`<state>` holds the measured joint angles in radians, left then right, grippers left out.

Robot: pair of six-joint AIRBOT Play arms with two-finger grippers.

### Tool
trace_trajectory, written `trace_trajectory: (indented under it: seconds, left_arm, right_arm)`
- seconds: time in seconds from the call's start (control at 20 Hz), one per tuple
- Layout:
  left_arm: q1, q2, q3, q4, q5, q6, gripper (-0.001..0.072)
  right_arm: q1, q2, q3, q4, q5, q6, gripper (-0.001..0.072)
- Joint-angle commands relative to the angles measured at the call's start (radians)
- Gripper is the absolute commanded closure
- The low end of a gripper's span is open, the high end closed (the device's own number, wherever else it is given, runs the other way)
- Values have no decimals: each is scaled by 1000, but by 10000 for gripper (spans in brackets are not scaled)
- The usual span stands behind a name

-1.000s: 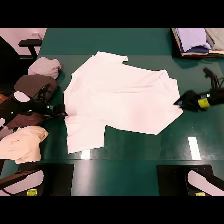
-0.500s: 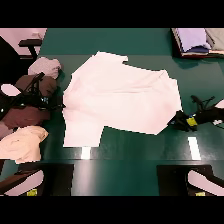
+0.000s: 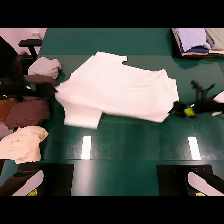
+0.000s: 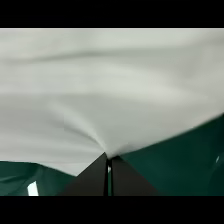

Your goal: Fold the shirts.

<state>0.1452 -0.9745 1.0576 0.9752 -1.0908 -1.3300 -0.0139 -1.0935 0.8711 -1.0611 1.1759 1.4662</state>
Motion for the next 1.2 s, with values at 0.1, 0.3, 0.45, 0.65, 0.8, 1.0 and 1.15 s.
trace_trajectory:
  seconds: [0.1, 0.3, 0.45, 0.65, 0.8, 1.0, 1.15]
  left_arm:
    - [1, 193, 409, 4, -3, -48, 684]
    - [1, 234, 748, -1, -28, -62, 684]
    - [1, 234, 899, -7, -19, -85, 685]
    - [1, 211, 935, -11, -19, -84, 685]
    - [0, 114, 909, -15, -123, -97, 685]
    - [0, -80, 760, -14, -206, -106, 685]
    - [0, -259, 608, -13, -201, -105, 684]
  right_arm:
    - [6, 221, 494, -16, 145, -9, 699]
    - [6, 273, 858, -124, 210, 4, 699]
    - [6, 227, 1072, -188, 316, 19, 700]
    - [6, 98, 1268, -190, 408, 32, 700]
    - [6, 10, 1219, -189, 397, 39, 700]
    - [7, -163, 1055, -189, 386, 43, 700]
    - [27, -336, 989, -190, 372, 42, 700]
